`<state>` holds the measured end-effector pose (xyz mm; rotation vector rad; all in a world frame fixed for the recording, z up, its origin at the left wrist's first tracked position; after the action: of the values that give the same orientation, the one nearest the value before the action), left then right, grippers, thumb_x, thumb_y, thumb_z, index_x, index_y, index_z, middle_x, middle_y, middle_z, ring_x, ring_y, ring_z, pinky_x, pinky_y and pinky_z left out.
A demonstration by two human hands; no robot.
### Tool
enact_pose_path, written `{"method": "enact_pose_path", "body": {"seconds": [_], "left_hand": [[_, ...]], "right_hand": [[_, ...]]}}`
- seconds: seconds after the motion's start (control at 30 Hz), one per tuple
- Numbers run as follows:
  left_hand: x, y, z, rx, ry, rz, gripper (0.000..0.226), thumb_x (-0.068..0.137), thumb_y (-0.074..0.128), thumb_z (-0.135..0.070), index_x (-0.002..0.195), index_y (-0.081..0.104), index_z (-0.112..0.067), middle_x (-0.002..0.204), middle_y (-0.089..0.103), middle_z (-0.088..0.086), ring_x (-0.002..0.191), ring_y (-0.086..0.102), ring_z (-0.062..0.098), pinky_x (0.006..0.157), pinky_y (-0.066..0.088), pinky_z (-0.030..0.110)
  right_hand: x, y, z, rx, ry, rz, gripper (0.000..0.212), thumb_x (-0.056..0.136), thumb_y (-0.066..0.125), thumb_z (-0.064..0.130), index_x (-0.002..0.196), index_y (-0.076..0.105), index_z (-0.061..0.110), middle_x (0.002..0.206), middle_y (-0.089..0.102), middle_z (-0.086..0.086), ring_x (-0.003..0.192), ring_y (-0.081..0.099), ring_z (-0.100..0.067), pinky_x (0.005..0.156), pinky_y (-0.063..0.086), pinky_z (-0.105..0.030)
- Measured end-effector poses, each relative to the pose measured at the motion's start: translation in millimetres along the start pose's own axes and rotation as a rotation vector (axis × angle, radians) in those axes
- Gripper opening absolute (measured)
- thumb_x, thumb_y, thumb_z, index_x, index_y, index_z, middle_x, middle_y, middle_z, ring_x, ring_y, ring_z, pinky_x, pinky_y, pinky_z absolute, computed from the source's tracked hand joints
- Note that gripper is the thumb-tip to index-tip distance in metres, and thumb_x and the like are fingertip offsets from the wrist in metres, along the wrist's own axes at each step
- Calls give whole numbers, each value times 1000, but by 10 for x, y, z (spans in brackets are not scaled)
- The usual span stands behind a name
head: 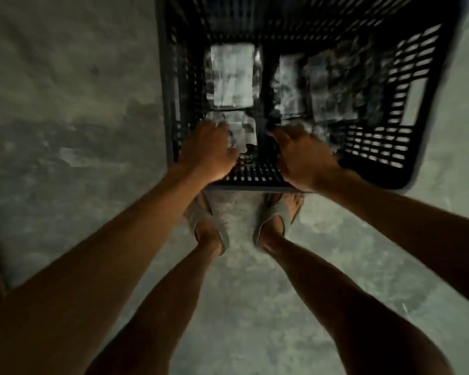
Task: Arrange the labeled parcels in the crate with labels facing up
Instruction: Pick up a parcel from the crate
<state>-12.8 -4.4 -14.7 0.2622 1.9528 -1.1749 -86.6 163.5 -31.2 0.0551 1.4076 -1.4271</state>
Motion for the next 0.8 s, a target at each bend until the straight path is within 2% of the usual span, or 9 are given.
{"method": "enact_pose_path", "body": {"seconds": [0.07, 0.13, 0.23, 0.3, 0.47, 0.53, 0.67, 0.73, 0.8], "left_hand": [[538, 175, 88, 44, -6, -38, 52, 92, 53, -33, 134, 51, -4, 143, 49, 18, 134, 44, 34, 105, 42, 44], [1033, 289, 156, 80, -30, -30, 71, 92, 55, -33, 152, 29, -6, 161, 23, 17, 150, 21, 32, 119, 29, 44], [1567, 437, 298, 253, -30, 4, 100, 87, 66, -30, 158, -2, -8, 166, -10, 14, 154, -9, 30, 125, 11, 46], [1766, 529, 403, 375, -38, 0, 111, 85, 69, -27, 156, -12, -6, 164, -19, 16, 153, -15, 32, 125, 8, 47], [1868, 779, 501, 529, -50, -66, 108, 89, 60, -21, 152, -26, -6, 160, -31, 15, 151, -23, 32, 124, 8, 47], [1899, 787, 557, 599, -53, -54, 108, 90, 59, -26, 151, -30, -8, 159, -35, 14, 150, -25, 30, 124, 8, 47], [1959, 780, 539, 790, -87, -40, 106, 93, 47, -49, 148, -34, -7, 158, -36, 14, 150, -25, 31, 123, 12, 48], [2000, 771, 487, 813, -102, -21, 102, 95, 41, -51, 147, -34, -6, 158, -36, 15, 151, -23, 32, 122, 12, 50], [2017, 775, 467, 812, -114, -19, 99, 96, 40, -50, 149, -32, -6, 159, -33, 15, 151, -21, 32, 122, 13, 50]], "right_hand": [[522, 234, -105, -93, -51, -61, 75, 85, 64, 10, 153, 33, 6, 153, 40, -24, 138, 42, -45, 106, 44, -53], [1005, 435, -183, -186, -108, -107, 86, 86, 63, 7, 159, 17, 5, 166, 17, -22, 153, 18, -41, 118, 29, -54], [1591, 662, -318, -323, -189, -226, 83, 94, 49, 4, 159, -2, 0, 168, -7, -23, 156, -5, -39, 125, 13, -54], [1828, 747, -390, -358, -197, -276, 83, 94, 46, 5, 158, -6, -3, 167, -10, -26, 155, -8, -42, 126, 10, -55], [2006, 906, -471, -401, -225, -378, 93, 88, 50, 23, 158, -6, -2, 166, -8, -30, 155, -6, -44, 125, 13, -55], [2026, 947, -469, -408, -204, -404, 95, 89, 52, 27, 159, -8, 2, 166, -10, -30, 154, -8, -45, 125, 13, -55], [2067, 990, -358, -416, -174, -426, 90, 94, 48, 15, 159, -14, 7, 164, -19, -29, 152, -14, -49, 123, 13, -58], [2124, 981, -340, -419, -196, -476, 85, 95, 42, 7, 158, -14, 8, 166, -21, -21, 152, -9, -51, 116, 24, -57], [2206, 995, -352, -498, -216, -464, 81, 97, 39, 11, 158, -14, 7, 167, -20, -19, 151, -5, -54, 110, 33, -56]]}}
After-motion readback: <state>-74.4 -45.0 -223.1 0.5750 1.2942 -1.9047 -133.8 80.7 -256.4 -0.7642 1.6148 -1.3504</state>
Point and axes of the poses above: each hand's wrist, its own x-axis towards the middle knuckle, its own y-axis out of the palm, z = x × y, the point moved 2 cm from there along x, towards the middle knuckle
